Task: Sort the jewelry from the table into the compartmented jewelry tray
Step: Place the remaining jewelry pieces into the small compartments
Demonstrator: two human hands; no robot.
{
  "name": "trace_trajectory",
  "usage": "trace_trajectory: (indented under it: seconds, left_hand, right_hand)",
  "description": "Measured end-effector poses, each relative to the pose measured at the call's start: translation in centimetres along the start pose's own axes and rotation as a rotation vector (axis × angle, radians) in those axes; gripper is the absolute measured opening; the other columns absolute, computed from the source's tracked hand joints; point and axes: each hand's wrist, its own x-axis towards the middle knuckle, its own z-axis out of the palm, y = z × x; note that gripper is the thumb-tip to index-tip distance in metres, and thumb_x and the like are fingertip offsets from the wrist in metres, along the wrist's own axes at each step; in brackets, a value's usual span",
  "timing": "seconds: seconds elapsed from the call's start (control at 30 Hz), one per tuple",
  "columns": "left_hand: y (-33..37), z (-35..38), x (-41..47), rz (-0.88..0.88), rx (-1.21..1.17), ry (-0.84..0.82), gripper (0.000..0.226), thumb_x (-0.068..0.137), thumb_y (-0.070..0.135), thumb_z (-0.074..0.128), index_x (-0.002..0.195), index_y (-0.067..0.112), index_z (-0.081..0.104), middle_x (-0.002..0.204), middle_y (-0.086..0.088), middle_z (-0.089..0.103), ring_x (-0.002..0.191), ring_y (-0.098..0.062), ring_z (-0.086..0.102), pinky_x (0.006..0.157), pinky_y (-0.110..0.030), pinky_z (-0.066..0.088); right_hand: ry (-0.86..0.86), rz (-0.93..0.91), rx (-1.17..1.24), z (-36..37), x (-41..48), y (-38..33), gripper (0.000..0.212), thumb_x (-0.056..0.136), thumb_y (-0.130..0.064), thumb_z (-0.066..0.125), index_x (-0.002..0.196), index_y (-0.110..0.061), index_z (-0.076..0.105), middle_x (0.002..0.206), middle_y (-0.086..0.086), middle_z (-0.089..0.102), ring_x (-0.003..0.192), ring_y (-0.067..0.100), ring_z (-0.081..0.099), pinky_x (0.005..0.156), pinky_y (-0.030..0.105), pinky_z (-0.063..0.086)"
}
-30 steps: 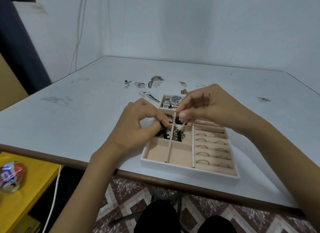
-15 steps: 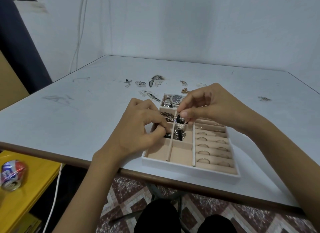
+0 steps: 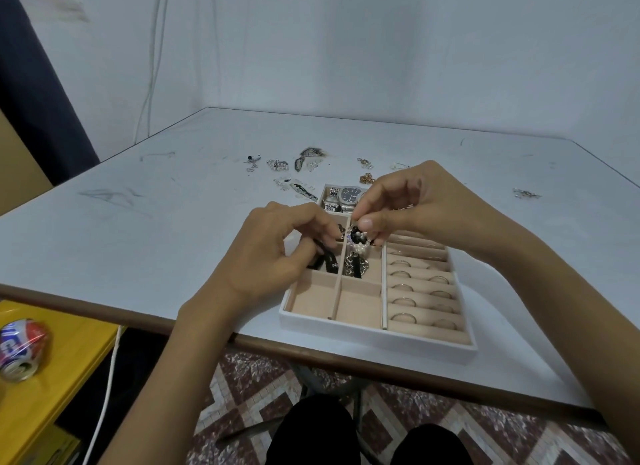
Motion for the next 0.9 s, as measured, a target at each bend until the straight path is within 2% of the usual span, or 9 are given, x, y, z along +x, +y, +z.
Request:
trace_trajectory:
  seconds: [0.13,0.2,0.33,0.37,0.5,0.63,0.73,0.87,0.9]
  left_hand:
    - [0.0,-0.1,-0.1,-0.009,0.014,0.007,0.033,0.075,-0.01,0.056,0.088,0.018,0.067,0.075,0.011,0.072,0.08,-0.006,0.068,0.081,-0.014,0.046]
    - [0.0,-0.1,0.0,-0.014,0.041,0.026,0.031,0.074,-0.009,0.06,0.087,0.018,0.067,0.073,0.012,0.072,0.082,-0.006,0.067,0.088,-0.017,0.042]
    - [0.4,-0.2,0.0,-0.006,0.042,0.035,0.029,0.07,-0.008,0.061,0.088,0.013,0.069,0.069,0.01,0.073,0.079,-0.002,0.066,0.085,-0.009,0.037]
    - [0.5,-0.2,-0.1,-0.018,0.033,0.03,0.028,0.071,-0.006,0.059,0.089,0.014,0.07,0.069,0.01,0.073,0.08,-0.001,0.065,0.087,-0.011,0.038]
    - [0.6,-0.2,-0.2,-0.059,0.017,0.019,0.027,0.075,0.003,0.058,0.092,0.021,0.069,0.074,0.015,0.073,0.086,-0.001,0.066,0.095,-0.035,0.041]
    - [0.3,-0.2,-0.2,-0.047,-0.016,0.03,0.026,0.076,-0.008,0.065,0.089,0.015,0.068,0.078,0.008,0.072,0.079,-0.007,0.068,0.079,-0.014,0.044]
    - [0.1,-0.3,-0.2,-0.05,-0.046,0.047,0.027,0.072,-0.01,0.069,0.087,0.012,0.067,0.078,0.003,0.07,0.075,-0.012,0.067,0.076,-0.019,0.049]
    - [0.1,-0.2,-0.1,-0.062,0.016,0.017,0.026,0.07,-0.006,0.072,0.085,0.015,0.067,0.072,0.006,0.069,0.073,-0.01,0.066,0.073,-0.008,0.039]
    - [0.0,-0.2,-0.1,-0.053,0.046,0.013,0.025,0.069,-0.003,0.073,0.084,0.017,0.067,0.071,0.008,0.069,0.074,-0.009,0.065,0.075,-0.01,0.038]
  right_hand:
    - [0.004,0.001,0.0,0.0,0.0,0.0,0.012,0.077,0.003,0.073,0.089,0.005,0.072,0.072,0.014,0.069,0.057,0.011,0.065,0.06,0.019,0.054]
    - [0.011,0.0,0.002,-0.1,0.0,-0.1,0.012,0.076,0.003,0.073,0.088,0.004,0.072,0.073,0.015,0.069,0.058,0.012,0.065,0.06,0.019,0.055]
    - [0.032,-0.012,-0.01,-0.4,-0.1,-0.2,0.014,0.076,0.002,0.074,0.09,0.004,0.072,0.075,0.017,0.071,0.061,0.014,0.066,0.064,0.021,0.057]
    - [0.038,-0.014,-0.013,-0.5,-0.2,-0.2,0.014,0.077,0.001,0.074,0.09,0.004,0.072,0.074,0.016,0.071,0.062,0.015,0.066,0.065,0.022,0.057]
    - [0.082,-0.027,-0.021,-1.2,-0.3,-0.5,0.012,0.078,0.0,0.073,0.089,0.001,0.072,0.074,0.016,0.071,0.062,0.014,0.068,0.066,0.021,0.056]
    - [0.108,-0.038,-0.002,-1.8,-0.4,-0.6,0.015,0.077,0.0,0.073,0.091,0.004,0.071,0.076,0.02,0.07,0.063,0.019,0.068,0.069,0.025,0.059]
    - [0.102,-0.035,-0.01,-1.7,-0.4,-0.6,0.014,0.077,0.001,0.073,0.091,0.004,0.071,0.076,0.02,0.07,0.063,0.017,0.068,0.069,0.025,0.059]
    - [0.092,-0.021,-0.02,-1.5,-0.3,-0.5,0.011,0.077,0.0,0.074,0.088,0.001,0.072,0.072,0.013,0.072,0.061,0.013,0.067,0.065,0.02,0.056]
    - [0.092,-0.018,-0.02,-1.4,-0.3,-0.5,0.011,0.077,0.0,0.074,0.088,0.0,0.073,0.072,0.012,0.072,0.06,0.012,0.067,0.065,0.02,0.056]
